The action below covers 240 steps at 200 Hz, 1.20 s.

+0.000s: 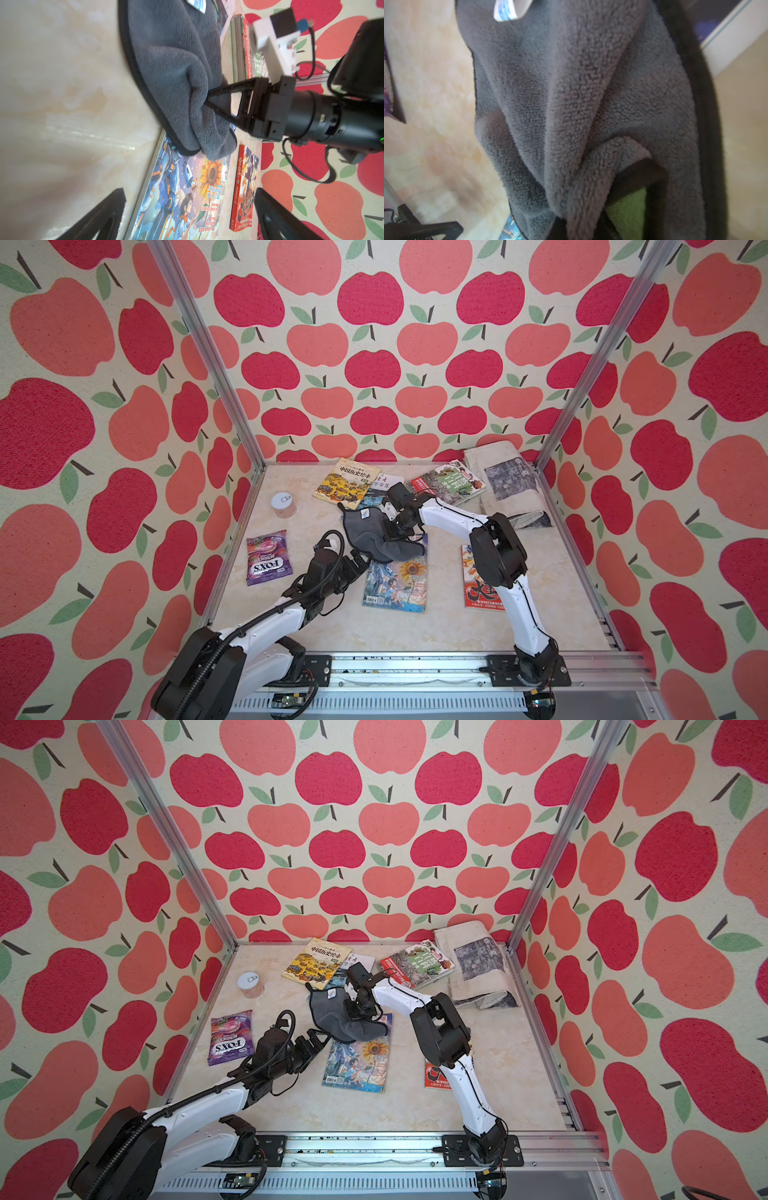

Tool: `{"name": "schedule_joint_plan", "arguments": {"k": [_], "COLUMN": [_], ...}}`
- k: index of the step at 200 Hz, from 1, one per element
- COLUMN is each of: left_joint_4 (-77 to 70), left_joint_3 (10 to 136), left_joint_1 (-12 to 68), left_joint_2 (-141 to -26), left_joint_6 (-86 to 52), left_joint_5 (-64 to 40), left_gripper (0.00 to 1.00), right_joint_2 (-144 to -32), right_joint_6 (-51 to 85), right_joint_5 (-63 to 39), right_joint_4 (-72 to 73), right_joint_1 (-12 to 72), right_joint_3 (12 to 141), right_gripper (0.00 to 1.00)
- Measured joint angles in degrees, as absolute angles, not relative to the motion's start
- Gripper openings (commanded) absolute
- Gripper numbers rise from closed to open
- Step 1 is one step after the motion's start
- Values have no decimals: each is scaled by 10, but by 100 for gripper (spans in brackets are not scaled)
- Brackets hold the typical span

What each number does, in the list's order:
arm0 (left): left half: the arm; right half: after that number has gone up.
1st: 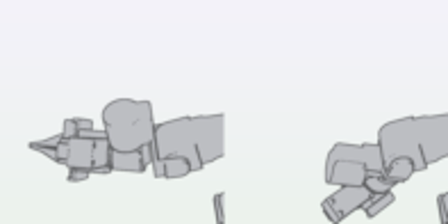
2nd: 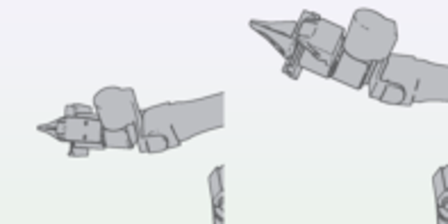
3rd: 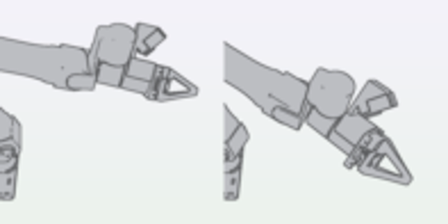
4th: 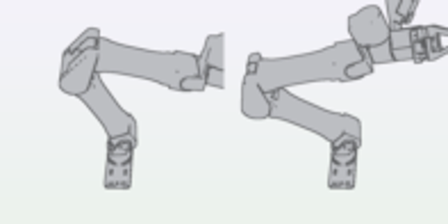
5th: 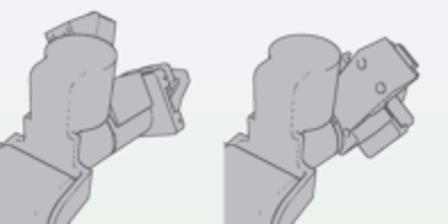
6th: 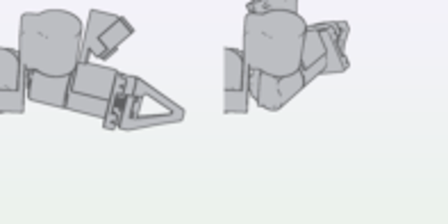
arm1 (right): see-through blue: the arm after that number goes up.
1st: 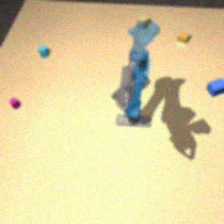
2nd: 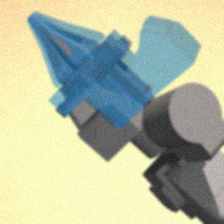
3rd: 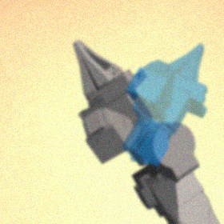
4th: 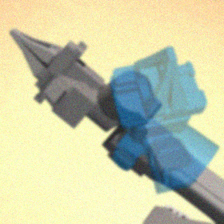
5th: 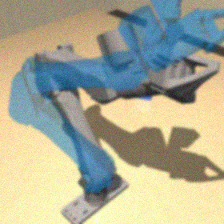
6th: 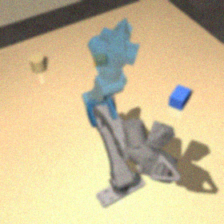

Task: Wipe the cover of the book
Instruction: Wipe the dirt from the cover of the book, then place the cleaning item at the center of the board.

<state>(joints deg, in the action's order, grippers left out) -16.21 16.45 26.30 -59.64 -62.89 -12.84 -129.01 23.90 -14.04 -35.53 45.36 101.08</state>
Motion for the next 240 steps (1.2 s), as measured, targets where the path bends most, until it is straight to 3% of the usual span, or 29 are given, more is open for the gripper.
{"name": "schedule_joint_plan", "arguments": {"k": [77,122,180,212,240], "left_joint_4": [-104,-112,-143,-154,-172], "left_joint_3": [165,197,204,219,225], "left_joint_1": [178,170,191,214,230], "left_joint_2": [-583,-642,-712,-741,-759], "left_joint_6": [-599,-592,-592,-591,-592], "left_joint_5": [-157,-189,-220,-230,-230], "left_gripper": [99,99,99,99,99], "right_joint_2": [-1107,-983,-865,-889,-979], "right_joint_6": [321,350,309,271,246], "right_joint_5": [-205,-204,-117,-63,-18], "right_joint_4": [-224,-220,-293,-327,-350], "right_joint_1": [574,527,374,298,265], "right_joint_3": [704,575,606,687,791], "right_gripper": [0,0,0,3,7]}}
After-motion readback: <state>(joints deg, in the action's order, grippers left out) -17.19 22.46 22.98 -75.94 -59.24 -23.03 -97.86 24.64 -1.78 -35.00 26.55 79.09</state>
